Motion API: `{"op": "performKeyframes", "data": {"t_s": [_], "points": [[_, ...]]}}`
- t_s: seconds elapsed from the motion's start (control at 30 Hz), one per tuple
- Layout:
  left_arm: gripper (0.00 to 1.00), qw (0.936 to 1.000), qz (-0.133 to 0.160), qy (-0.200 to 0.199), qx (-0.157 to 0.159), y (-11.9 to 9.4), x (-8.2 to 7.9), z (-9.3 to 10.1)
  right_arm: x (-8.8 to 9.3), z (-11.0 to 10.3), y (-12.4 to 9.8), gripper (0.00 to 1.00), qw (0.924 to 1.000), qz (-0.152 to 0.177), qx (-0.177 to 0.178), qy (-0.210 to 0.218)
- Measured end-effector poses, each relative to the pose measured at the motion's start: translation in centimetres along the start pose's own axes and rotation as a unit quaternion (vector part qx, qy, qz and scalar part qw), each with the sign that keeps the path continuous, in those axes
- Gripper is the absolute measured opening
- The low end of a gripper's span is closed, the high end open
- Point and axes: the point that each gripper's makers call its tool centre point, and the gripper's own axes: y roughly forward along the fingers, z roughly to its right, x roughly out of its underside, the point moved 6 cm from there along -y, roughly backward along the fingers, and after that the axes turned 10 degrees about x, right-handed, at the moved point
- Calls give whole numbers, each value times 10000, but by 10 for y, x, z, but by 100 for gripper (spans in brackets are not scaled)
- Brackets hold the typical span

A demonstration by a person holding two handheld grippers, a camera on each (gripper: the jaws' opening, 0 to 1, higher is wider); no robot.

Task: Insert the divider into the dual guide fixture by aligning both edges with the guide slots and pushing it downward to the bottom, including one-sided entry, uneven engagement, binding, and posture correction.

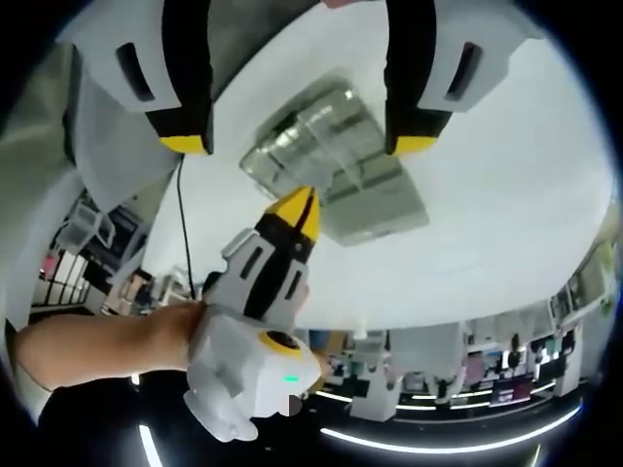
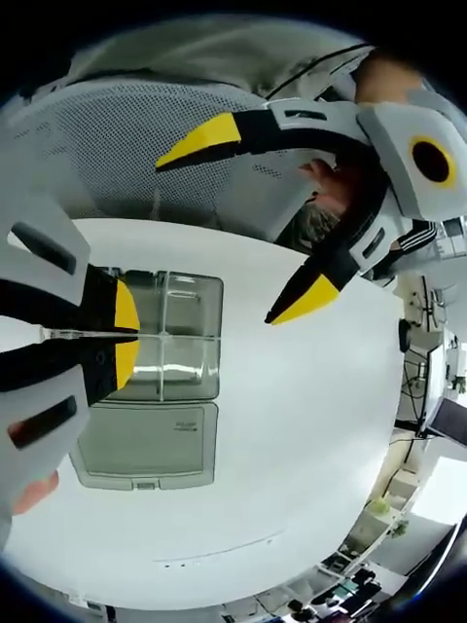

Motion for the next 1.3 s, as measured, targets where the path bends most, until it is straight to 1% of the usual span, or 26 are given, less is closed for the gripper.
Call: {"op": "performKeyframes", "data": {"t_s": [0.2, 0.33, 0.57, 0.77, 0.93, 1.0, 1.1, 1.3], "points": [[70, 10000, -1, 8, -5, 0, -1, -1, 0, 1, 1, 0, 9999, 0, -27, 117], [70, 10000, 4, 14, -4, 0, -2, -1, -1, 0, 1, 0, 10000, 0, -21, 50], [69, 10000, -13, 28, 4, 0, -1, -2, -1, -1, 2, 0, 9999, 37, 2, 110], [69, 10000, -18, 41, 5, 0, -3, -1, 2, 0, 1, 0, 9997, 140, 40, 204], [69, 10000, -12, 56, 4, 0, -4, -2, 4, -2, 1, 0, 9994, 279, 68, 181], [69, 10000, -11, 54, 4, 0, -4, -2, 10, -5, 5, 0, 9997, 195, 76, 111], [69, 10000, -16, 58, -7, 0, -4, -2, 13, -5, 7, 0, 9994, 267, 106, 211], [69, 10000, -43, 32, -22, -2, -1, -1, 12, -4, 7, 0, 9994, 276, 94, 210]]}}
